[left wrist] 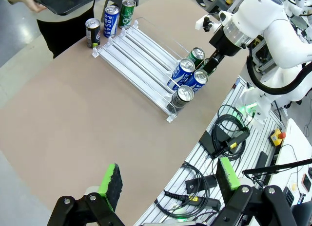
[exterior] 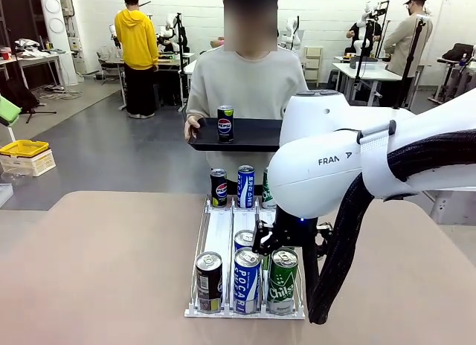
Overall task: Retrieve and hand over the desired beverage to the person.
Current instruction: Pick up another can of the same type that the person held from the Automatic Can Dispenser.
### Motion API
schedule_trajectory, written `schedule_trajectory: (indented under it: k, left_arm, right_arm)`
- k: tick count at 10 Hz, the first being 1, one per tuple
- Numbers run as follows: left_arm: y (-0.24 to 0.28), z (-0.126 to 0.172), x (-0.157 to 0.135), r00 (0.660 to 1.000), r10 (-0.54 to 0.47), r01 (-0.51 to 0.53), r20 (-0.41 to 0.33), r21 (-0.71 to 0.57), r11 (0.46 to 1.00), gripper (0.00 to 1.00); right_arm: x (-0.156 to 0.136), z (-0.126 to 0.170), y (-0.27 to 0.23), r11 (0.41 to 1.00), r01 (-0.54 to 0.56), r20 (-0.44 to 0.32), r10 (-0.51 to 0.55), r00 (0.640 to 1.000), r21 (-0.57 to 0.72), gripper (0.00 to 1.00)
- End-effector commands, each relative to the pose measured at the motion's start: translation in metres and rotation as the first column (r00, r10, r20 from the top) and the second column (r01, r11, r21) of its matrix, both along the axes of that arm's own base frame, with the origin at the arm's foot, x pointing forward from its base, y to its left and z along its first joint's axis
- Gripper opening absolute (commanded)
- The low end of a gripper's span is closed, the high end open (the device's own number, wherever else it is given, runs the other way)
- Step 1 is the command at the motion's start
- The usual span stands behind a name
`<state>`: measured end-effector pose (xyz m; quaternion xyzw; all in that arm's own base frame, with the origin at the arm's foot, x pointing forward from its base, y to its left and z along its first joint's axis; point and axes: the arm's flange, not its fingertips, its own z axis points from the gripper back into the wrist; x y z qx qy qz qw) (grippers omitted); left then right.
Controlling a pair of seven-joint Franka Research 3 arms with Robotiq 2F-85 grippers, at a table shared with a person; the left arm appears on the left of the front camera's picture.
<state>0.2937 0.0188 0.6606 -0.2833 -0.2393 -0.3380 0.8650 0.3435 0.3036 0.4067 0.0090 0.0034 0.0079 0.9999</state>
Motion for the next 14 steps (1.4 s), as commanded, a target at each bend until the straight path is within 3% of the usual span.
schedule_trajectory:
  k: [1,8,9,10,11,12,14]
  left_arm:
    - [0.0006,0.0001,-0.0014,1.0,-0.016,0.016,0.006,-0.017,1.0,1.0]
    - [0.0006,0.0001,-0.0014,1.0,-0.016,0.016,0.006,-0.017,1.0,1.0]
    - [0.0006,0.0001,-0.0014,1.0,-0.016,0.016,0.006,-0.017,1.0,1.0]
    - [0.0006,0.0001,-0.0014,1.0,-0.016,0.016,0.006,-0.017,1.0,1.0]
    - [0.0006,0.0001,-0.0014,1.0,-0.016,0.016,0.006,-0.017,1.0,1.0]
    - [0.0006,0.0001,-0.0014,1.0,-0.016,0.016,0.006,-0.017,1.0,1.0]
    - [0.0006,0.0001,-0.0014,1.0,-0.016,0.016,0.006,-0.017,1.0,1.0]
  right_arm:
    - [0.0019,-0.0031,0.0005,1.0,-0.01,-0.049,0.01,0.999,0.004,1.0]
    - [0.004,-0.0034,0.0002,0.999,-0.035,-0.028,0.036,0.999,0.005,1.0]
    - [0.0031,-0.004,0.0005,0.998,-0.059,-0.01,0.059,0.998,-0.005,0.83]
    - [0.002,-0.004,0.0006,0.997,-0.072,0.0,0.072,0.997,-0.007,0.42]
    - [0.0019,-0.0042,0.0005,0.997,-0.073,-0.003,0.073,0.997,-0.006,0.24]
    - [0.0017,-0.0042,0.0006,0.997,-0.073,-0.006,0.073,0.997,-0.005,0.0]
    - [0.0012,-0.0046,0.0007,0.997,-0.075,-0.01,0.074,0.997,-0.006,0.0]
